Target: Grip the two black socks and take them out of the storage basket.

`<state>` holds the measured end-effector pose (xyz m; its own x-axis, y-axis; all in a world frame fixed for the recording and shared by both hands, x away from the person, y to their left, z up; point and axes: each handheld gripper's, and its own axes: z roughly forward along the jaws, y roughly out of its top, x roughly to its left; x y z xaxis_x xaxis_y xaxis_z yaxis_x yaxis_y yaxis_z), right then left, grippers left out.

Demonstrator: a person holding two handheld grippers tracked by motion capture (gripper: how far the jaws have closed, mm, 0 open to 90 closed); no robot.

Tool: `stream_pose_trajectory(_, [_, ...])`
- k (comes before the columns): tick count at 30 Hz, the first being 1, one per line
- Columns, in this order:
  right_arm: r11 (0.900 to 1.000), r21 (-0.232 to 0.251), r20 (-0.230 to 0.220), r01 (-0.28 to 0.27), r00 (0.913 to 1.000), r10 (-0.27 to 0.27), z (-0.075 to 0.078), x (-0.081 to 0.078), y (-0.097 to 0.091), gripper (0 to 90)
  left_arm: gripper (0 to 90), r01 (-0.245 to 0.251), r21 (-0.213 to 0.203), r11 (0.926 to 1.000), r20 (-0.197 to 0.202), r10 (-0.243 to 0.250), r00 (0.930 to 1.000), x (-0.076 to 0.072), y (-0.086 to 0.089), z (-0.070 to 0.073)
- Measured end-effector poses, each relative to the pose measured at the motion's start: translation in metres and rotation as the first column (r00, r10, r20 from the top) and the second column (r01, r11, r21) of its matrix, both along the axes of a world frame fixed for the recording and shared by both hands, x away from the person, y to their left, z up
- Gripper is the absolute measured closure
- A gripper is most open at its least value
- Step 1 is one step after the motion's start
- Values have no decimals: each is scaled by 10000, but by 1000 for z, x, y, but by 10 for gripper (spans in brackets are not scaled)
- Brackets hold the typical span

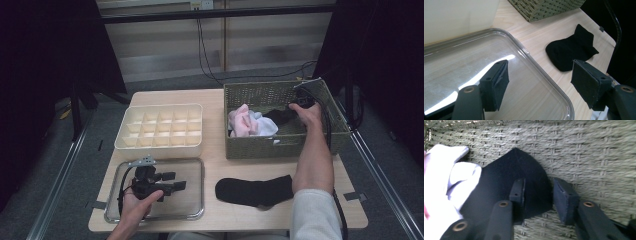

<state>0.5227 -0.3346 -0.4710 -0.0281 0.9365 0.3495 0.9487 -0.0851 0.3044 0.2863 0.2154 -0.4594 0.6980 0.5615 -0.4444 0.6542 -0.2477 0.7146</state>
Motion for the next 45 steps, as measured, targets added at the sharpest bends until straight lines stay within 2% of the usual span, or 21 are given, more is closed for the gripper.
stream_pose_trajectory(1, [10000, 75, -123, -23, 9999, 24, 0, 0, 1, 696, 298, 4, 26, 10000, 30, -4, 10000, 0, 0, 0])
stream_pose_trajectory(3, [9998, 92, -98, -177, 9998, 178, -1, 1, 2, 770, 298, 7, 8, 10000, -5, -7, 10000, 1, 0, -1])
stream_pose_trajectory(4, [9997, 138, -165, -184, 9997, 187, 0, 1, 3, 834, 298, -20, -9, 10000, -9, 20, 10000, 1, 0, -1])
stream_pose_trajectory(5, [9989, 395, -45, -266, 9996, 268, 0, 1, 2, 864, 298, -12, -24, 10000, -13, 12, 10000, 1, -1, -1])
stream_pose_trajectory(8, [9975, 672, 122, -213, 9997, 205, 5, 0, 4, 876, 299, 8, -43, 10000, -19, -8, 10000, 1, -1, -1])
stream_pose_trajectory(14, [9918, 1224, 959, -366, 9951, 249, 17, -5, 4, 878, 299, -58, 29, 10000, -124, 59, 9999, 3, -1, -3])
stream_pose_trajectory(16, [9868, 1566, 1281, -420, 9915, 219, 23, -6, 4, 878, 300, -31, 60, 10000, -105, 32, 9999, 5, -1, -4])
stream_pose_trajectory(18, [9855, 1636, 1639, -451, 9863, 179, 28, -8, 4, 878, 300, -74, 61, 10000, -114, 74, 9999, 4, -1, -4])
stream_pose_trajectory(21, [9765, 2075, 2287, -587, 9735, 100, 38, -11, 7, 879, 301, -88, 41, 10000, -109, 89, 9999, 3, -2, -3])
stream_pose_trajectory(24, [9731, 2189, 2513, -722, 9678, 153, 47, -16, 13, 880, 300, -159, 90, 9998, -65, 160, 9999, 4, -1, -3])
stream_pose_trajectory(27, [9687, 2270, 3015, -1003, 9531, 280, 60, -23, 19, 879, 302, -102, 238, 9997, 3, 102, 9999, 5, -1, -4])
stream_pose_trajectory(30, [9673, 2272, 3296, -1129, 9435, 327, 69, -29, 23, 879, 303, -129, 274, 9995, -9, 129, 9999, 5, -2, -5])
stream_pose_trajectory(35, [9648, 2392, 3452, -1094, 9383, 208, 81, -38, 29, 879, 305, -94, 390, 9992, 70, 92, 9999, 4, -3, -5])
stream_pose_trajectory(37, [9592, 2569, 3675, -1184, 9299, 163, 89, -41, 31, 879, 305, -70, 408, 9991, 40, 69, 10000, 5, -4, -6])
stream_pose_trajectory(39, [9603, 2486, 3817, -1263, 9240, 227, 96, -44, 32, 879, 306, 0, 467, 9989, 21, -1, 10000, 5, -6, -6])
stream_pose_trajectory(42, [9567, 2611, 3999, -1286, 9165, 141, 104, -51, 30, 879, 306, 98, 533, 9985, 55, -101, 9999, 4, -8, -6])
stream_pose_trajectory(45, [9547, 2635, 4275, -1384, 9039, 130, 114, -58, 27, 880, 305, 119, 549, 9984, 71, -124, 9999, 3, -8, -6])
